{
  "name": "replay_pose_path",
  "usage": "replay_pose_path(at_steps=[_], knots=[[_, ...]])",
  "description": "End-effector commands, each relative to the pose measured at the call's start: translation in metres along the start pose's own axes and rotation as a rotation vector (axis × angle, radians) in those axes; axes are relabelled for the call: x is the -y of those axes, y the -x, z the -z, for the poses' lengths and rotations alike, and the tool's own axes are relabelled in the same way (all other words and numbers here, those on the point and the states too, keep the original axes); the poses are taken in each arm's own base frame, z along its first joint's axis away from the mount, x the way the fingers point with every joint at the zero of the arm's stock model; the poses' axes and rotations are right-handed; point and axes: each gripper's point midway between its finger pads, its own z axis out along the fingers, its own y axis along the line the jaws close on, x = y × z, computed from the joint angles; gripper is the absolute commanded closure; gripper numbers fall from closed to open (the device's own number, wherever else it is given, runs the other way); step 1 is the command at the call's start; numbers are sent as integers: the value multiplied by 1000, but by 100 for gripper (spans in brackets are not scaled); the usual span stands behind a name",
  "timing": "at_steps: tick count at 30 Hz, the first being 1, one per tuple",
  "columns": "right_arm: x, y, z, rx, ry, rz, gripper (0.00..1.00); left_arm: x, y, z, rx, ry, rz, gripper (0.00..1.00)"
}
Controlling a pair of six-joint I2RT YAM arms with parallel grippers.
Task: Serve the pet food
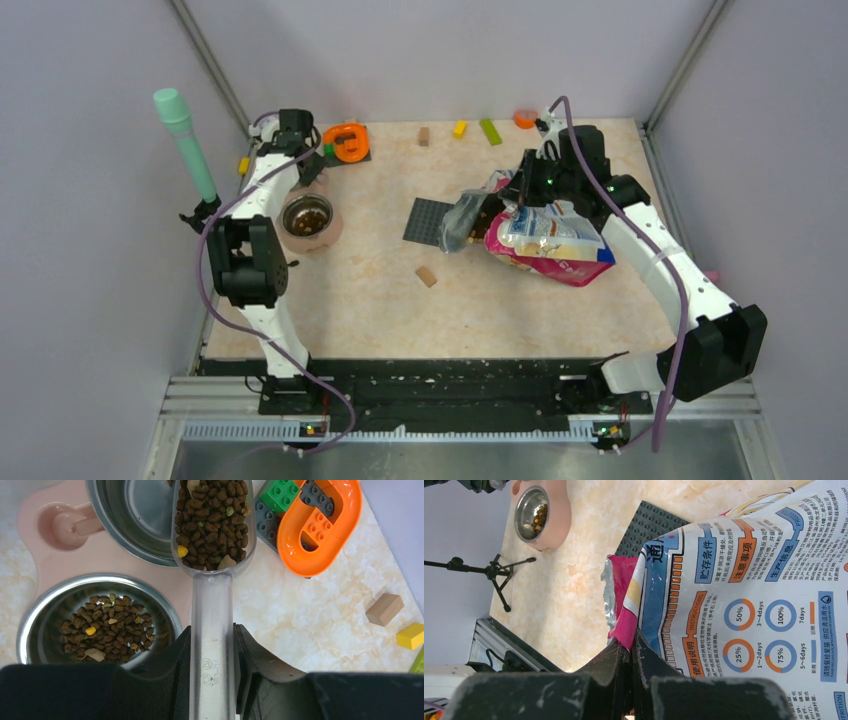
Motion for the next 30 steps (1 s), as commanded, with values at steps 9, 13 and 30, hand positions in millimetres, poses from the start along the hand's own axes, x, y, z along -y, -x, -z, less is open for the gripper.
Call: replay_pose_path(at_steps=[9,13,30], knots=[[-31,34,15,126,121,46,100,9,16,6,-18,-73,159,100],[-32,35,15,125,124,48,100,9,12,7,-46,-90,206,100],[-33,31,23,134,127,45,100,19,9,29,-166,-237,513,100]])
